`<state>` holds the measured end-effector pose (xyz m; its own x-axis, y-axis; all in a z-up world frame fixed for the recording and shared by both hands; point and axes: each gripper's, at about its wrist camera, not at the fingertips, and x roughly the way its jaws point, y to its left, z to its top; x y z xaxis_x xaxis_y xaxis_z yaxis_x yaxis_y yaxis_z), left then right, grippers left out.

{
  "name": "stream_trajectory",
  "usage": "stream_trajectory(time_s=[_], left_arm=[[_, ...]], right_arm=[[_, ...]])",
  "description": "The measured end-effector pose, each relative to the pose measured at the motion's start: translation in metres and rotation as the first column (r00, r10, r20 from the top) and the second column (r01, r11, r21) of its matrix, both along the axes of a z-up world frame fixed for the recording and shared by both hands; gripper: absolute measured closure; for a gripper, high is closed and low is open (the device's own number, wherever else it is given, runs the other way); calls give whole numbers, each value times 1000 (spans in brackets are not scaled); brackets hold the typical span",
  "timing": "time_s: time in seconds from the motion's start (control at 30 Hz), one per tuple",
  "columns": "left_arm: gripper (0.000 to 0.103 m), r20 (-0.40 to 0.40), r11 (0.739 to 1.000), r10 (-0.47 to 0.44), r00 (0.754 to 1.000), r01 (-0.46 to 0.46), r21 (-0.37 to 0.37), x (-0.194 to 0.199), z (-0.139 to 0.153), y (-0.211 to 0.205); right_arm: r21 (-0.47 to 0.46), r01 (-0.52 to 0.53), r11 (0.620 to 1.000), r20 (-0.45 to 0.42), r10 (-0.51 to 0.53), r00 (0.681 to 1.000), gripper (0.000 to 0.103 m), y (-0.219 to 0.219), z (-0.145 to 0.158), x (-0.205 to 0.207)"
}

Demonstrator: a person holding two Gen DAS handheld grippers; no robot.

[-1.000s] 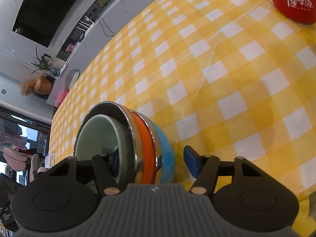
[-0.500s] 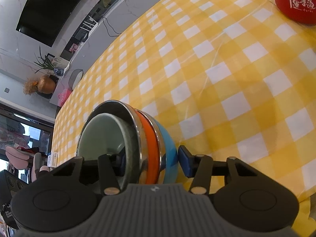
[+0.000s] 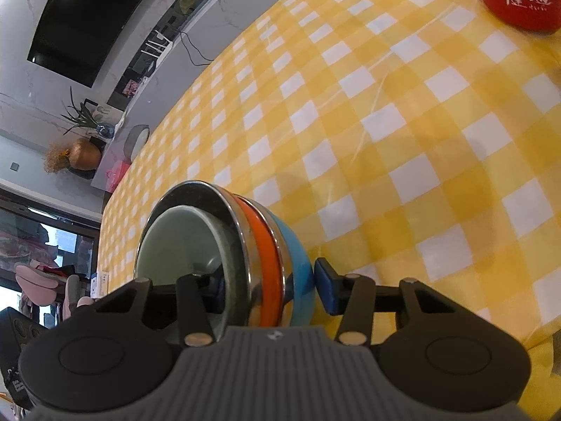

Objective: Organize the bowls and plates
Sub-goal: 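Carry the bowl stack with both grippers and lower it onto the Fruity plate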

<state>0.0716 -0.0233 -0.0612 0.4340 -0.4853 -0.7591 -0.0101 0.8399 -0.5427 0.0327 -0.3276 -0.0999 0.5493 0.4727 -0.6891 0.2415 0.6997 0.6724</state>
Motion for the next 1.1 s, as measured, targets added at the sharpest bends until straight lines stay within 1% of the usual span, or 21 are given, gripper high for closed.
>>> stream_trajectory(time_s=[0.17,0.33,0.5,0.6,0.73,0.87,1.0,1.1], left_arm=[[50,20,1000,7,1000,-7,7,-4,11,9],[50,47,999,32,998,-34,23,-12,26,22],[50,50,997,73,996,-74,27,-19,38,46],[50,62,994,101,993,-103,29,-23,45,63],[50,59,989,140,988,-143,39,-25,53,85],[51,66,983,179,982,-182,36,-27,55,108],[51,53,975,221,974,-222,28,-24,52,129],[51,30,973,230,973,-231,20,-21,44,138]], right_arm=[[13,-16,1000,20,16,1000,56,5,8,-1],[28,-41,999,41,40,998,56,16,19,-1],[36,-83,996,63,81,995,56,38,29,0],[39,-109,993,72,106,992,56,54,35,2],[39,-146,989,78,143,987,56,79,44,7],[38,-181,983,80,177,981,56,105,51,14],[24,-219,975,77,217,973,56,133,54,22],[17,-236,972,64,234,970,56,147,52,27]])
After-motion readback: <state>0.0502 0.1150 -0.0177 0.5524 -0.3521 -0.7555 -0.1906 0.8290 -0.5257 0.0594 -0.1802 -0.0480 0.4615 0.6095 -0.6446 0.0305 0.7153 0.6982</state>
